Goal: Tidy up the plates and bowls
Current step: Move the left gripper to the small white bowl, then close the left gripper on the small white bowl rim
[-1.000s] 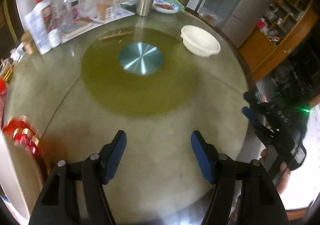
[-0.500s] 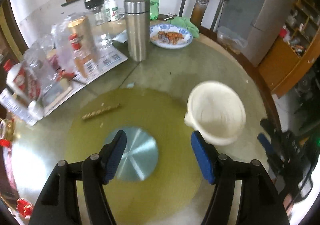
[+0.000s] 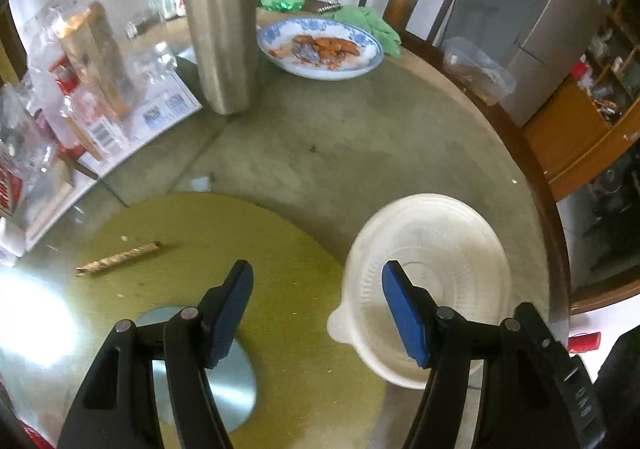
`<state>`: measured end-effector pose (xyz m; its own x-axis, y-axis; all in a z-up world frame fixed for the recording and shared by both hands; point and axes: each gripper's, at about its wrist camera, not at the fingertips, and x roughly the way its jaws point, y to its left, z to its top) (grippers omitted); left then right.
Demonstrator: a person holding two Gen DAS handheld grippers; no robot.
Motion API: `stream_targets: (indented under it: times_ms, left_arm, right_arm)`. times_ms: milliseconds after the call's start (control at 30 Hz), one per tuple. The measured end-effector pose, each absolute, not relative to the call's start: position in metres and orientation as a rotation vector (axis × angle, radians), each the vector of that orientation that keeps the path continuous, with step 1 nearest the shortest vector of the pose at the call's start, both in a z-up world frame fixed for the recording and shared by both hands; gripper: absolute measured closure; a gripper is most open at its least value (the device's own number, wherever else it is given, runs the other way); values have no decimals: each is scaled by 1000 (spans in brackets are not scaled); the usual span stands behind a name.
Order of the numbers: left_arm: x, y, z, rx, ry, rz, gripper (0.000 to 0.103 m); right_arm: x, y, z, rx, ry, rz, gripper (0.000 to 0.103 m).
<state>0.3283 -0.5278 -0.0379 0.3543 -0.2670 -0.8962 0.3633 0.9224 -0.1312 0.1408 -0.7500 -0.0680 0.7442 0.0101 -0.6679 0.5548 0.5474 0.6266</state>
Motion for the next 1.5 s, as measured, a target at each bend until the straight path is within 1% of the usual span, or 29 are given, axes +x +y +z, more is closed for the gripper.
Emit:
stream_targets:
  times_ms: [367, 967, 1033, 1067, 1100, 1133, 1167, 1200, 1267, 1300, 1333, 1500]
  left_arm:
    - [328, -543, -66, 115, 1183, -411, 36]
    - [320, -550, -72, 149, 1167, -426, 37]
    - [319, -551, -73, 155, 1168, -428, 46]
    - [319, -551, -74, 162, 1174, -428, 52]
    - [318, -551, -75, 169, 1178, -426, 56]
    - [318, -551, -76, 173, 1179, -424, 58]
    - [318, -551, -77, 178, 1180, -426, 64]
    - [318, -551, -78, 179, 1183, -428, 66]
    - [317, -549, -79, 163, 1189, -437, 72]
    - [316, -549, -78, 162, 1187, -438, 82]
    - [316, -549, -78, 163, 1187, -444, 84]
    - [309, -546, -75, 169, 1181, -458, 86]
  right_arm:
    - [147, -741, -73, 930, 681, -339, 51]
    - [151, -741, -85, 952, 711, -344, 51]
    - [152, -739, -87, 960, 716, -339, 53]
    - [152, -739, -88, 963, 720, -332, 59]
    - [154, -738, -89, 961, 730, -326, 63]
    - [156, -737, -90, 958, 740, -323, 69]
    - [157, -735, -91, 953, 751, -322, 74]
    - [158, -733, -91, 942, 752, -317, 76]
    - [159, -730, -88, 909, 754, -327, 88]
    - [158, -729, -87, 901, 756, -333, 89]
    - [158, -728, -86, 899, 758, -330, 91]
    - [156, -730, -86, 907, 764, -327, 92]
